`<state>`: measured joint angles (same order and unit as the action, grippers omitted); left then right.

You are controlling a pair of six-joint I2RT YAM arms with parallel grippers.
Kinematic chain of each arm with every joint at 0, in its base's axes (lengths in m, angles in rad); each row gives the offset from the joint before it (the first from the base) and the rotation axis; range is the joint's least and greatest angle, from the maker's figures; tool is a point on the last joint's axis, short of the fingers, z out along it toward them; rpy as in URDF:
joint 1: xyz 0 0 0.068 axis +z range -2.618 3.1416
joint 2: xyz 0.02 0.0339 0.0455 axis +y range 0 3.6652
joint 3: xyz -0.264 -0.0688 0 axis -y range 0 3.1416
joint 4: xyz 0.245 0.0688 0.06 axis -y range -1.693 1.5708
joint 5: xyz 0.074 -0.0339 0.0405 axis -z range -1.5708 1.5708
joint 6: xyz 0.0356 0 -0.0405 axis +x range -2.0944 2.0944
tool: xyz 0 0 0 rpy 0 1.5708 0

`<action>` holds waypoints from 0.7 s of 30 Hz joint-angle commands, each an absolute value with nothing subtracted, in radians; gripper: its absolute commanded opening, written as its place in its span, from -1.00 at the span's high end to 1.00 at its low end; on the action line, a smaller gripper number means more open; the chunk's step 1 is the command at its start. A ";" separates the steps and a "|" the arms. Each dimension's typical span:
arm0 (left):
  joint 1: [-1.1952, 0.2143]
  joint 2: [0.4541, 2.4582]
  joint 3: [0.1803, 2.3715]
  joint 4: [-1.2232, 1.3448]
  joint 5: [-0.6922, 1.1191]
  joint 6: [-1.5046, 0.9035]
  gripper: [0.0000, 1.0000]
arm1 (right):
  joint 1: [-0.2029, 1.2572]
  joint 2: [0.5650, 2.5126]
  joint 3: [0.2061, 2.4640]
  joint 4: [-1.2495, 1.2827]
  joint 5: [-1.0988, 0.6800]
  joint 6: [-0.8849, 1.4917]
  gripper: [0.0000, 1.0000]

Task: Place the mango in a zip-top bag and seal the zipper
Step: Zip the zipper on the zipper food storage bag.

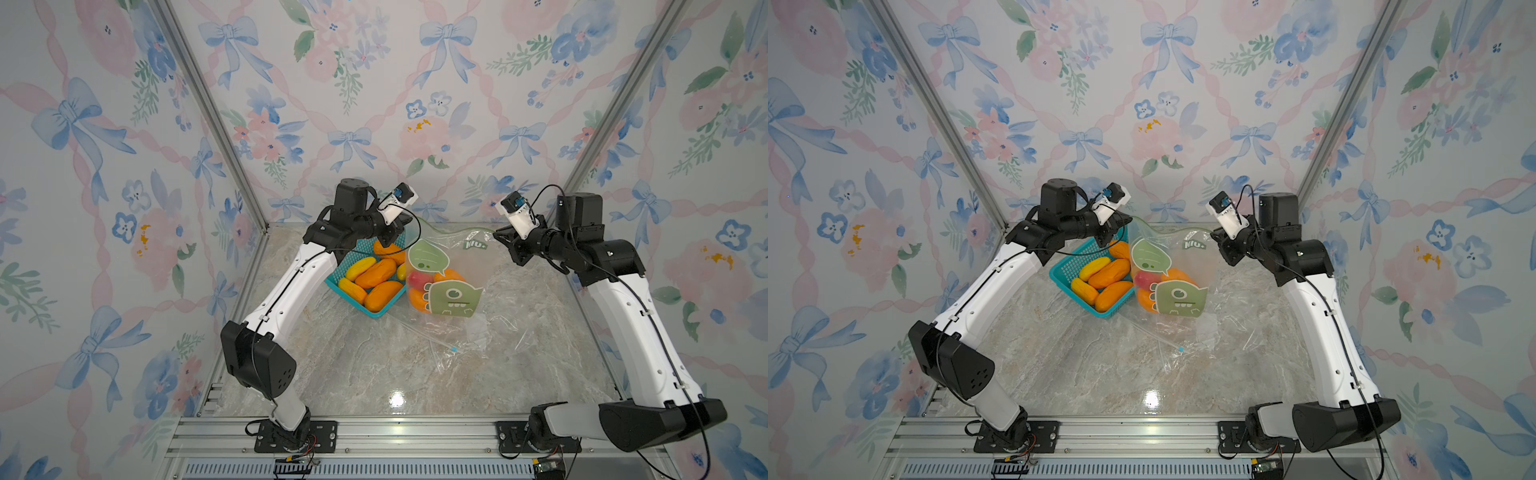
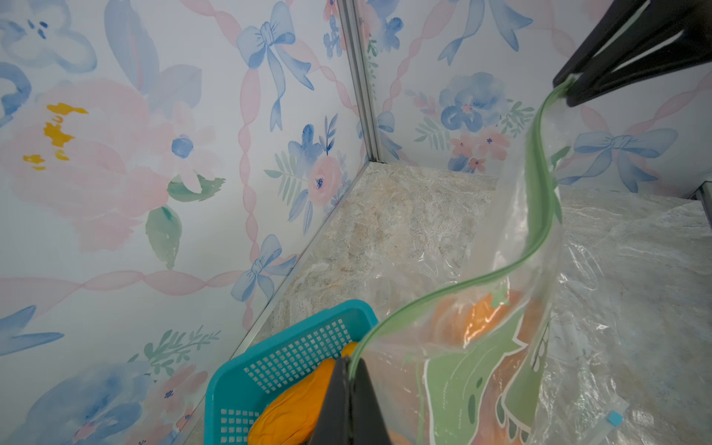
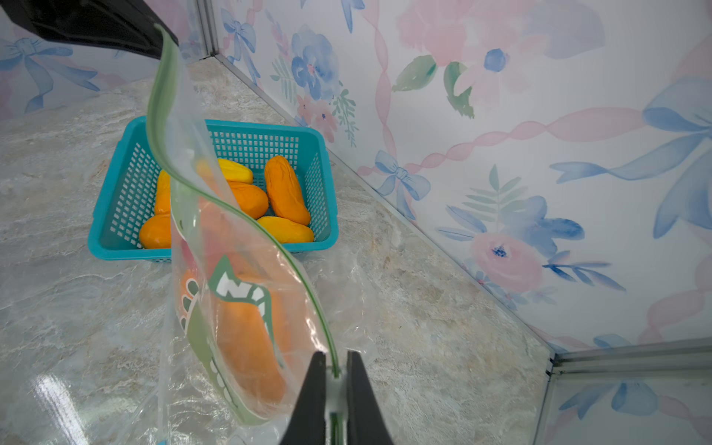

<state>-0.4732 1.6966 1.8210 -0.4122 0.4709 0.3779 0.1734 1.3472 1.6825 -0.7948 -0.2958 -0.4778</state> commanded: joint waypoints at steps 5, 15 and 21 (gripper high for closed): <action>-0.609 1.880 2.109 -0.369 0.396 0.206 1.00 | 0.151 1.362 1.698 -0.591 0.071 -0.320 0.91; -0.634 2.324 2.686 -0.343 0.254 0.095 1.00 | -0.010 1.516 1.790 -0.451 0.167 -0.199 0.90; -0.632 2.495 2.819 -0.160 0.218 0.086 1.00 | -0.027 1.562 1.768 -0.294 0.174 -0.189 0.89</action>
